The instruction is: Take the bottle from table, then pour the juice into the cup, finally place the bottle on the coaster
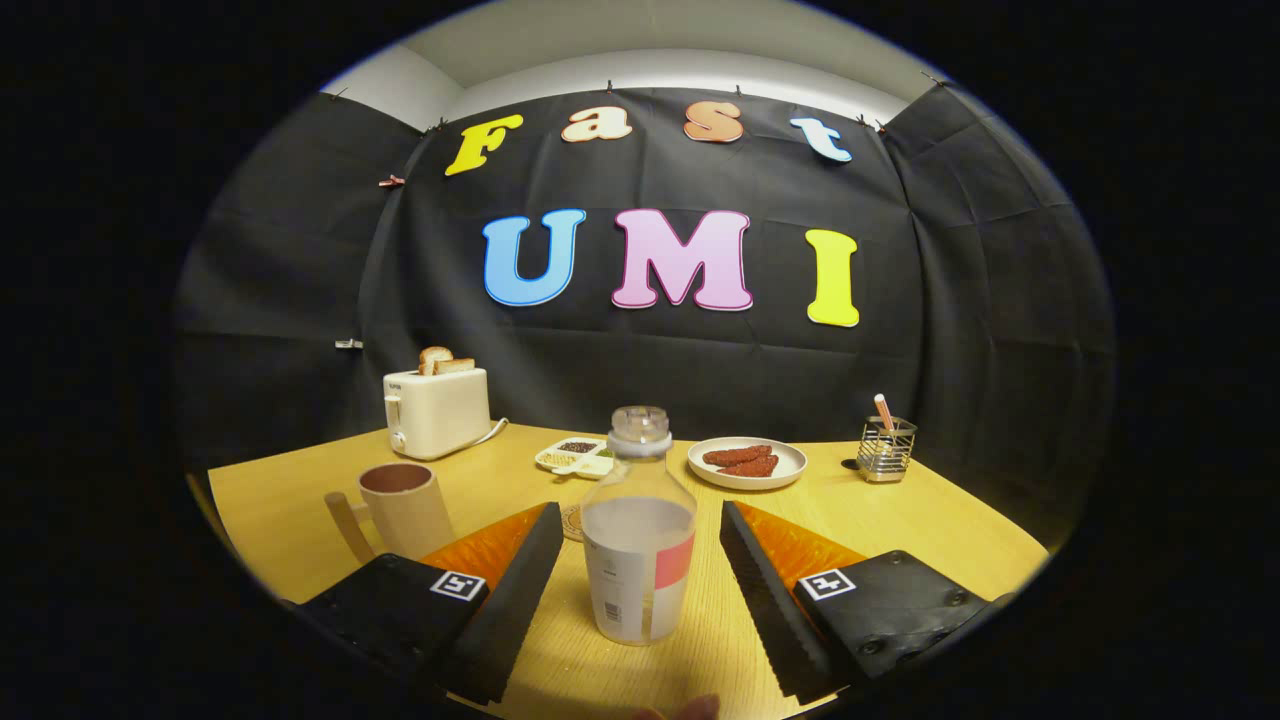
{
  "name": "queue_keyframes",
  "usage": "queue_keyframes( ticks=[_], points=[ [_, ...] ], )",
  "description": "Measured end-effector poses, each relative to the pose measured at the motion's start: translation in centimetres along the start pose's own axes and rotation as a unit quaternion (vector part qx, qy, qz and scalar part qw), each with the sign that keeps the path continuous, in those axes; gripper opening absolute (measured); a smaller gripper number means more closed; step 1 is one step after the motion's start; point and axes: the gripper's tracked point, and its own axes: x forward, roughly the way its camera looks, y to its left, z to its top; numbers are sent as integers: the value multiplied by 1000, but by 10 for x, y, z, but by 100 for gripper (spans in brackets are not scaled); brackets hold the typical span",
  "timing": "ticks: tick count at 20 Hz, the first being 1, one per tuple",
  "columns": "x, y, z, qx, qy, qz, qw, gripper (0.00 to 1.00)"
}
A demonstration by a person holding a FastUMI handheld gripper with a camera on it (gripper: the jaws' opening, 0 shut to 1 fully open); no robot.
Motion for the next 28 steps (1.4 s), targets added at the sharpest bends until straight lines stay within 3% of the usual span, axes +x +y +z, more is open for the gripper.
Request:
queue_keyframes(
  ticks=[8,11,15,22,28],
  points=[
    [24,3,-30,-3,11,-15,1000,96],
    [33,4,-30,15,14,-17,1000,80],
    [38,2,-30,14,22,-27,999,76],
    [33,4,26,-35,-3,-46,998,70],
    [29,6,73,-89,21,-68,993,70]
  ],
)
